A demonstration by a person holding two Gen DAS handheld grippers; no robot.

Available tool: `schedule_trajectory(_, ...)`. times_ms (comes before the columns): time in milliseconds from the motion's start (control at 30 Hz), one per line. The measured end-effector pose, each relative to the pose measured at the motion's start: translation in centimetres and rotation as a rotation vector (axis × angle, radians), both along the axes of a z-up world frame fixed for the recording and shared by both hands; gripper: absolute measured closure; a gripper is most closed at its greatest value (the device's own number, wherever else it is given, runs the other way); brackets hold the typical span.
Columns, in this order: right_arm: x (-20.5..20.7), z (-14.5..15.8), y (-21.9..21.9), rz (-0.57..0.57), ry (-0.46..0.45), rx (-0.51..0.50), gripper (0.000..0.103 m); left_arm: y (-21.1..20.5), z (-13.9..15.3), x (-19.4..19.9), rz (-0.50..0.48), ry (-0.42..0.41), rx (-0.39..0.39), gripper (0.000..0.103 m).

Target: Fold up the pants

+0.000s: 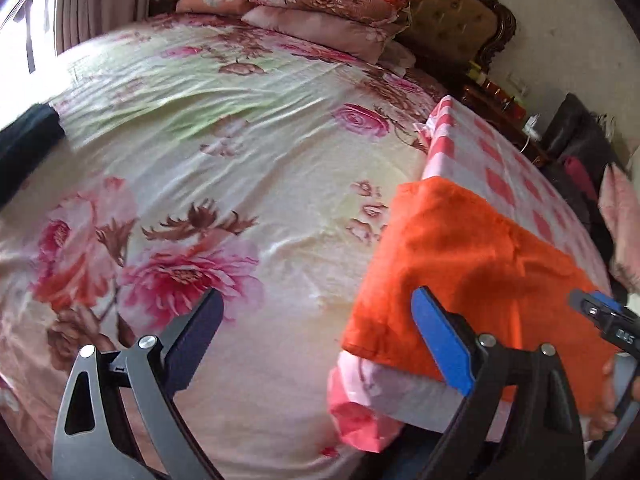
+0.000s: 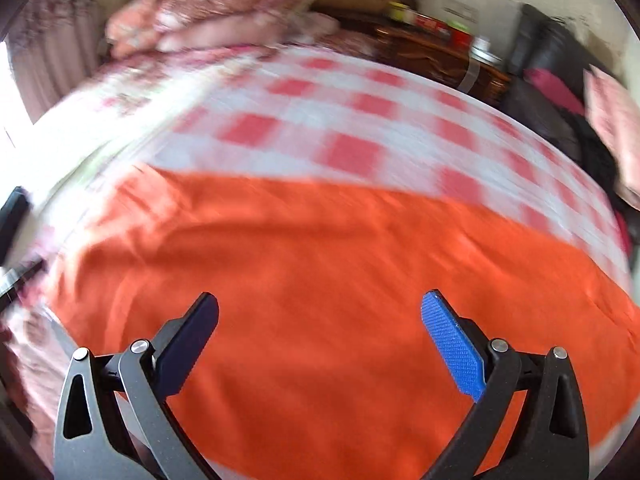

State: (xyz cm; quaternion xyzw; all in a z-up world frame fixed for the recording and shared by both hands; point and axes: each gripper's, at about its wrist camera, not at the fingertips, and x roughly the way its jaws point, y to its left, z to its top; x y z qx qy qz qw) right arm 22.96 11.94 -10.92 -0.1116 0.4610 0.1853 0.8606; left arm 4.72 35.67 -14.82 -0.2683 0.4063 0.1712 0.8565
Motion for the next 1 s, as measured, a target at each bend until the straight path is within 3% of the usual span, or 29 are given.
schedule_trajectory(133,2.6,-0.5,4.7,0.071,0.063,0.072,0.009,1.2,-1.6,-1.3,0.02,-0.062,-0.208,0.009)
schedule_trajectory(233,3.8,-2.1,8.0,0.088,-0.017,-0.103,0.009,1.7,-1.8,-2.6,0.018,-0.073,-0.216,0.009)
schedule_trajectory(333,5.3,-2.2,9.2,0.075,-0.047,-0.137,0.007,1.7,-1.8,-3.1,0.006,-0.074,-0.208,0.009)
schedule_trajectory(500,6.5,-2.1,9.6,0.053,-0.069,-0.137,0.007,0.2,-0.6,-0.7,-0.043,-0.046,-0.091,0.009)
schedule_trajectory(633,4.8,0.1,8.3,0.057,-0.088,-0.05,0.007,-2.2,3.2,4.5,-0.162,-0.062,0.161,0.009)
schedule_trajectory(700,3.4,0.3,7.5,0.037,-0.084,-0.077,0.007,-3.5,4.1,8.2,-0.264,-0.05,0.236,0.008)
schedule_trajectory(833,2.0,-1.3,6.0,-0.009,-0.021,-0.09,0.007,-5.9,2.2,15.6,-0.474,0.065,0.315,0.008)
schedule_trajectory(867,1.9,-1.8,6.0,-0.007,-0.02,-0.107,0.007,-6.5,1.0,16.9,-0.514,0.12,0.37,0.01)
schedule_trajectory(900,1.8,-2.4,6.0,-0.005,-0.012,-0.12,0.007,-6.7,0.1,17.5,-0.53,0.15,0.422,0.01)
schedule_trajectory(1000,1.3,-2.8,5.9,-0.008,-0.01,-0.12,0.006,-3.5,-0.2,18.2,-0.468,0.131,0.399,0.009)
